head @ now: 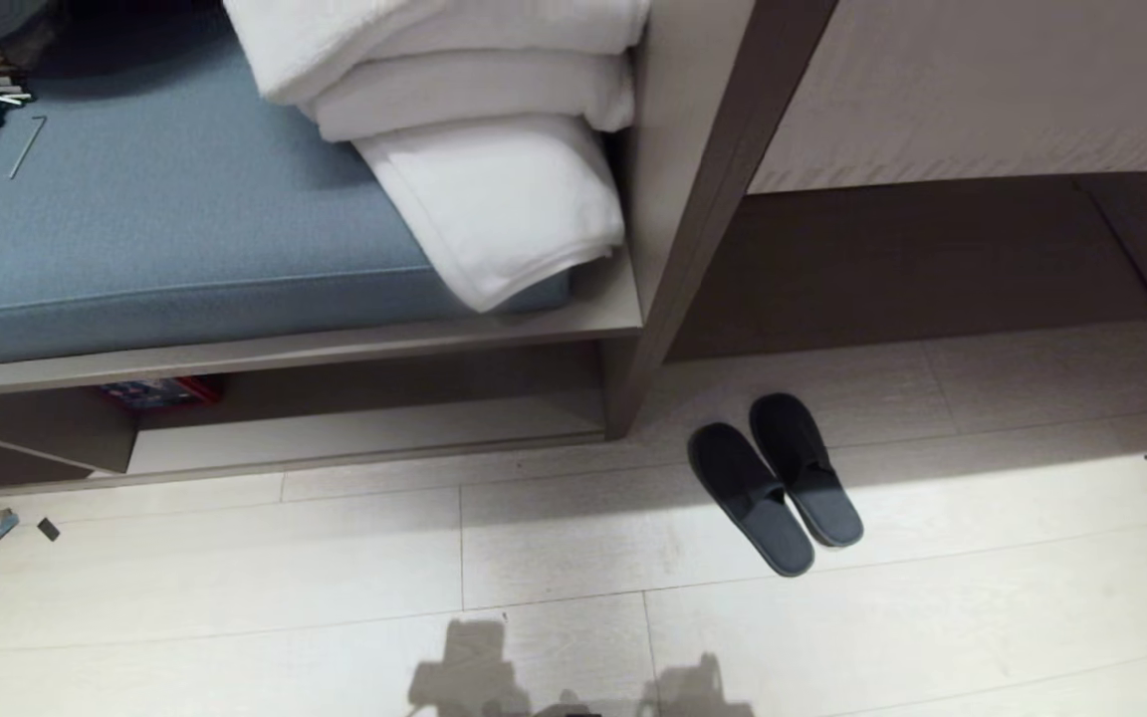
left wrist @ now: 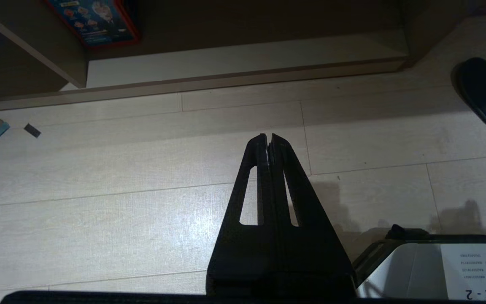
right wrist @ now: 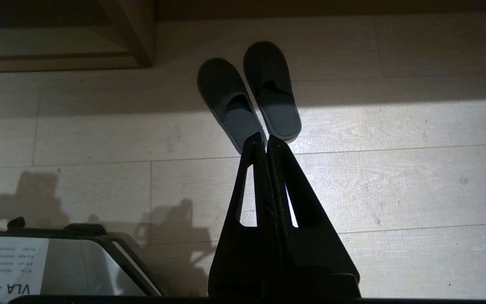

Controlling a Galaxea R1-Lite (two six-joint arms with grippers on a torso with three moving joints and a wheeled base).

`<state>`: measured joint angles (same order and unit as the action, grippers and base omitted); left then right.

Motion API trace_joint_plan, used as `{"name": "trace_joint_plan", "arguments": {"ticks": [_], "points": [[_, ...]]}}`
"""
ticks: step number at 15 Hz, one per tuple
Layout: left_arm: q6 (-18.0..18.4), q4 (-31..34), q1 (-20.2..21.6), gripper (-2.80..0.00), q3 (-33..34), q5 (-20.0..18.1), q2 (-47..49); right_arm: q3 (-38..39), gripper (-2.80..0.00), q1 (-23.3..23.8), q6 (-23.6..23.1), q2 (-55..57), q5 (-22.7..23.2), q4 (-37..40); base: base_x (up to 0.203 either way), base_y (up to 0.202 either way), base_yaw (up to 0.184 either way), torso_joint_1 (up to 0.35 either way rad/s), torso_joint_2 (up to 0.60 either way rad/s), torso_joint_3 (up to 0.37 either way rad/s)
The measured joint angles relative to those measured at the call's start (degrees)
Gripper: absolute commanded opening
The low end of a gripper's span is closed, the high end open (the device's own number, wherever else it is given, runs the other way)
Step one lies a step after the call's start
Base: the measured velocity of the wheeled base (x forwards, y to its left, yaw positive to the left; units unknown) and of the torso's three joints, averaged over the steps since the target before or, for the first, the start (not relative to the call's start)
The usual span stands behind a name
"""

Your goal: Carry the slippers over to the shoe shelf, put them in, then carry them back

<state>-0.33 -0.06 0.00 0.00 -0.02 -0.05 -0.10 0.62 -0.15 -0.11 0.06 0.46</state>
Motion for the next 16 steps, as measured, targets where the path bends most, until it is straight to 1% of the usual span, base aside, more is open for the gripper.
{"name": "trace_joint_plan", "arguments": {"ticks": [16], "points": [[0.0,0.0,0.0,-2.80,0.0,0.0,0.0,0.0,-2.80,0.0,0.0,0.0,0.0,0.0,0.000,0.000,0.000,0.003,0.00,0.202]]}}
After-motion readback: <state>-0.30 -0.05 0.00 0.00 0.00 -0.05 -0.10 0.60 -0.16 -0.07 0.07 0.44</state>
